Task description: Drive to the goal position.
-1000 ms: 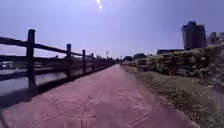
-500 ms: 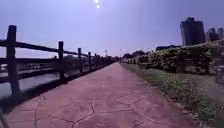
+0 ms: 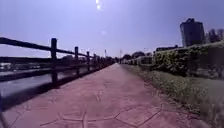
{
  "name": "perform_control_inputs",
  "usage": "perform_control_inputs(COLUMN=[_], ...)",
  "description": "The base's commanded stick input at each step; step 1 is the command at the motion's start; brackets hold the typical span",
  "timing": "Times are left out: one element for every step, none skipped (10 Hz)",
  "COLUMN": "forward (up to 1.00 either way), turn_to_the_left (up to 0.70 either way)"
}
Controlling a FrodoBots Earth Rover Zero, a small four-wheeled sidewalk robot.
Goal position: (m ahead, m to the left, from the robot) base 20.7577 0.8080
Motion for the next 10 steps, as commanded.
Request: perform_control_inputs(forward=[1.00,1.00,1.00,1.00,1.00,1.00,1.00,1.00,1.00,1.00], turn_to_the_left=[0.01,0.01,0.01,0.01,0.01,0.01,0.01,0.01,0.01,0.01])
